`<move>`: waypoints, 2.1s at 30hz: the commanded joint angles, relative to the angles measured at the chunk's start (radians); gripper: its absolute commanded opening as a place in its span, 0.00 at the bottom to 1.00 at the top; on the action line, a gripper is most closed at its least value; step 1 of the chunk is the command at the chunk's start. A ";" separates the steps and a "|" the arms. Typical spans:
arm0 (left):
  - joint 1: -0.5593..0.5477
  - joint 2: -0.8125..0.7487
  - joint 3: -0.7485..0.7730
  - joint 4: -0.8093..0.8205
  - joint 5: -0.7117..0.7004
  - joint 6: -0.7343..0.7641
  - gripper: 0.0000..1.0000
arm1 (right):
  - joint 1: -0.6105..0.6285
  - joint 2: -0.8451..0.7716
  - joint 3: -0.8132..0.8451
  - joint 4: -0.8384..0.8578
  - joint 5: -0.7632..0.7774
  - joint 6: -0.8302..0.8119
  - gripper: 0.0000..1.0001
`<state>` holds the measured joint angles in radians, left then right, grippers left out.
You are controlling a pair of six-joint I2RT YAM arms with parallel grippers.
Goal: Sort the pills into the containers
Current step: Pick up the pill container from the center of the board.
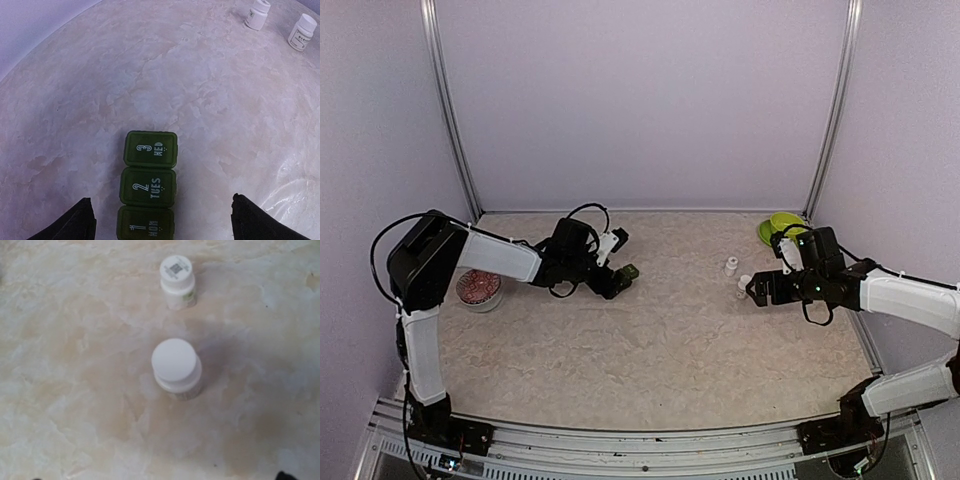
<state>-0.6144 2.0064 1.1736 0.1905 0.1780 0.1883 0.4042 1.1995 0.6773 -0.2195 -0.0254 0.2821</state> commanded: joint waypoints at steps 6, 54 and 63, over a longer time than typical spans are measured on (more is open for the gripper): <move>-0.005 0.102 0.076 -0.061 -0.011 0.084 0.78 | 0.013 -0.030 0.007 -0.014 -0.016 0.008 1.00; -0.208 -0.147 -0.166 0.169 0.107 0.057 0.23 | 0.073 0.030 -0.031 0.337 -0.592 0.309 0.94; -0.346 -0.250 -0.242 0.212 0.039 0.095 0.24 | 0.124 0.140 -0.020 0.396 -0.652 0.368 0.91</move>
<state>-0.9230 1.8069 0.9619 0.3519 0.2577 0.2497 0.5018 1.3025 0.6601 0.1196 -0.6186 0.6113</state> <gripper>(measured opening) 0.409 0.919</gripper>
